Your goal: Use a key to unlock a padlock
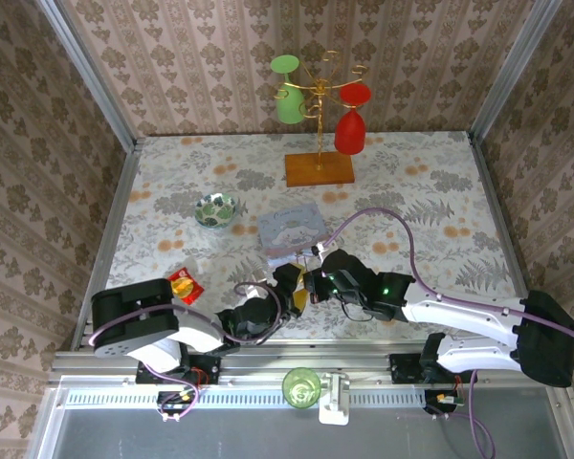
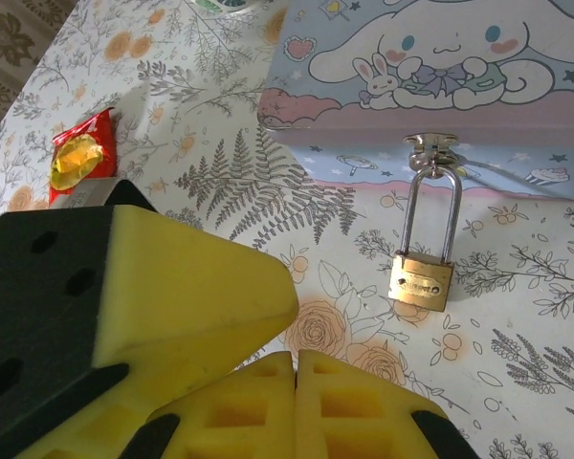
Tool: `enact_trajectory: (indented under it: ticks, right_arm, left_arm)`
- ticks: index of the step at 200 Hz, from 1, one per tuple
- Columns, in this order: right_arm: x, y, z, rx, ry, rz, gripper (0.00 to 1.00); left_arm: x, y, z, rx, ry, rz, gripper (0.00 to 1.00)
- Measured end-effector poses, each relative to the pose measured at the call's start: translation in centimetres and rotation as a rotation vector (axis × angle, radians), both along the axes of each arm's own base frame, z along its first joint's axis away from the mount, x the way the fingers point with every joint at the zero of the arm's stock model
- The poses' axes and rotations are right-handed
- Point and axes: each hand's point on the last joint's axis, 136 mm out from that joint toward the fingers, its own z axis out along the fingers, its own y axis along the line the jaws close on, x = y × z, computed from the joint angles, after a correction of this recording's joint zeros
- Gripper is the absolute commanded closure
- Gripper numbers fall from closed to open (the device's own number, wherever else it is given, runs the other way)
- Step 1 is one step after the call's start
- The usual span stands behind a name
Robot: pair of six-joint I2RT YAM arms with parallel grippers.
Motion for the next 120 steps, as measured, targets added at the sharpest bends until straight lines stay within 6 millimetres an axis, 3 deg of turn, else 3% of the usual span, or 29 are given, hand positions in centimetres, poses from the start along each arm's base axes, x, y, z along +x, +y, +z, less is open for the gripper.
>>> enact_trajectory:
  ticks: [72,120]
  right_arm:
    - [-1.0,0.2,-1.7,0.037,0.024,0.015,1.0]
    - [-0.9,0.4,-0.8,0.072,0.004,0.016,1.0]
  left_arm:
    - [0.4,0.1,0.8,-0.031,-0.017,0.026,0.5]
    - [0.5,0.3,1.5,-0.032,-0.044,0.036,0.69]
